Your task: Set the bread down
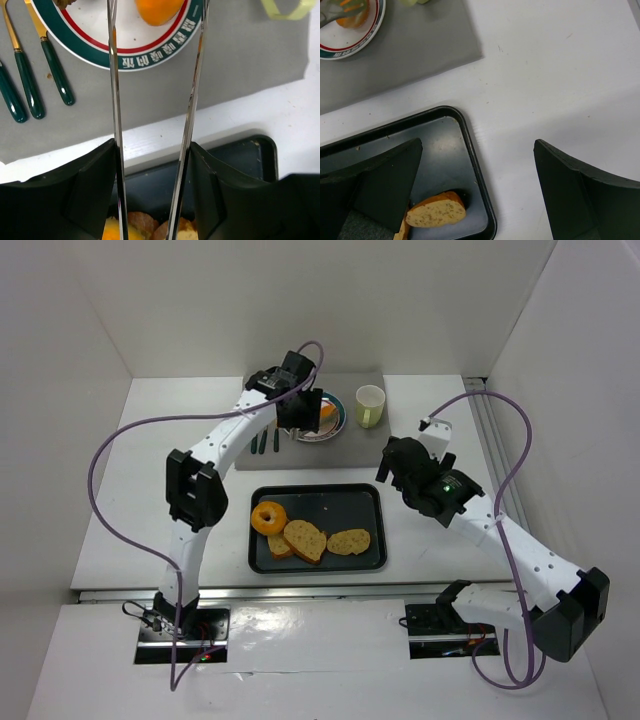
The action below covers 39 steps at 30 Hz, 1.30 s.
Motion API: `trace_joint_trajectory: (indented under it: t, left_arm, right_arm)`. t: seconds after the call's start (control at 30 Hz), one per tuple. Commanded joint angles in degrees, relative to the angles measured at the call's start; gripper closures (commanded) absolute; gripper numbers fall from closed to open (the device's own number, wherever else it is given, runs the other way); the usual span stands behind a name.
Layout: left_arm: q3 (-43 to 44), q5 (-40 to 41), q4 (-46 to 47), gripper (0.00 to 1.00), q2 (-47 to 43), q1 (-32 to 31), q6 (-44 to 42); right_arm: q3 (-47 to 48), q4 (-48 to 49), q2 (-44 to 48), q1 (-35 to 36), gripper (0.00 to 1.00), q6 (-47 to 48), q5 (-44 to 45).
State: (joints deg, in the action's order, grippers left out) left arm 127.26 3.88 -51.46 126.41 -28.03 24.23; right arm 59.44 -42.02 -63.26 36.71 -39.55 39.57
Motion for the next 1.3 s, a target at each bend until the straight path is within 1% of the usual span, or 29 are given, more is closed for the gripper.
trace_joint_trajectory:
  t: [0.0,0.03,0.1,0.13,0.2,0.23,0.27,0.33,0.37,0.4,0.43,0.47,0.5,0.53,0.6,0.67,0.73,0.8,0.83,0.9,0.93,1.0,1.13,1.27]
  left_arm:
    - [-0.3,-1.9,1.4,0.32,-7.7,-0.1,-0.1]
    - [-1.1,-2.8,1.4,0.32,-8.5,-0.1,-0.1]
    - [-1.8,-3.7,1.4,0.36,-10.4,-0.7,-0.1]
    - [-2.8,-4.2,1.4,0.37,-12.7,-1.2,-0.1]
    - [-5.3,-4.9,1.4,0.44,-15.6,-2.0,-0.1]
    - [-6.3,-4.9,1.4,0.47,-17.1,-2.5,-0.1]
    - [-7.8,-4.9,1.4,0.48,-20.7,-2.6,-0.1]
    - [-13.7,-3.1,0.1,0.48,-24.7,-3.2,-0.1]
    - [-16.1,-2.3,0.0,0.46,-26.8,-3.2,-0.1]
    - [-21.4,-1.1,-1.0,0.41,-31.0,-4.0,-0.7]
    - [-24.1,2.8,-2.6,0.4,-33.1,-5.4,-0.7]
    - [-26.7,5.0,-3.3,0.4,-35.2,-6.1,-0.2]
    - [-31.8,6.5,-4.0,0.39,-37.3,-6.8,-0.1]
    - [-34.2,7.2,-4.6,0.39,-40.9,-7.4,0.5]
    - [-40.2,7.7,-5.9,0.39,-44.4,-8.8,2.2]
    - [-43.3,7.7,-6.5,0.39,-48.9,-10.8,3.3]
    - [-46.1,8.5,-8.3,0.39,-51.3,-12.4,5.6]
    - [-46.8,9.8,-10.0,0.39,-53.8,-14.9,8.2]
    - [-47.4,10.5,-12.7,0.39,-54.3,-15.6,9.2]
    - [-47.4,12.3,-15.5,0.39,-54.3,-18.2,11.1]
    - [-47.4,12.8,-16.9,0.39,-54.9,-19.3,13.6]
    - [-47.4,12.8,-18.8,0.39,-55.4,-22.1,15.5]
    - [-49.5,13.4,-19.5,0.39,-57.1,-24.0,19.8]
    - [-52.4,14.0,-19.5,0.39,-57.8,-24.0,21.7]
  right_arm:
    - [-0.1,-0.1,0.0,-0.4,0.0,-0.9,-0.3]
    - [-0.1,0.5,0.0,-0.4,0.0,-0.9,-0.3]
    - [-0.1,0.5,0.0,-0.4,0.0,-0.9,-0.8]
    - [-0.1,0.5,0.0,-0.4,0.0,-0.9,-0.8]
    - [-0.1,0.5,0.0,-0.4,0.0,-0.9,-1.3]
    - [-0.1,0.5,0.0,-0.4,0.0,-0.9,-1.3]
    - [-0.1,0.5,0.0,-0.4,0.0,-0.9,-1.3]
    - [-0.1,0.5,0.0,-0.4,0.0,-0.9,-1.9]
    - [-0.1,0.5,0.5,-0.4,0.0,-0.9,-1.9]
    - [-0.1,1.1,0.5,-0.4,0.0,-0.4,-1.9]
    - [-0.1,1.2,0.5,-0.4,0.0,-0.4,-1.9]
    - [-0.1,1.2,0.5,-0.4,0.0,-0.4,-1.9]
    - [-0.1,1.2,0.0,-0.4,0.0,-0.4,-1.9]
    - [-0.1,1.2,0.0,-0.4,0.0,-0.4,-1.9]
    - [-0.1,1.7,-0.6,-0.4,0.0,0.3,-1.9]
    - [-0.1,1.7,-1.3,-0.4,0.0,0.3,-1.9]
    - [0.4,2.3,-1.9,-0.4,0.0,0.9,-2.4]
    - [0.4,2.9,-1.9,-0.4,0.0,0.9,-2.9]
    - [0.4,3.4,-2.4,-0.4,0.0,1.4,-2.9]
    - [0.4,3.4,-3.1,-0.4,0.0,1.4,-3.4]
    - [0.4,4.0,-3.1,-0.4,0.0,1.4,-4.1]
    - [1.0,4.0,-4.1,-0.4,0.0,1.4,-4.1]
    - [1.6,4.6,-4.7,-0.4,0.0,1.9,-5.3]
    - [1.6,5.7,-5.3,-0.4,0.0,2.5,-5.9]
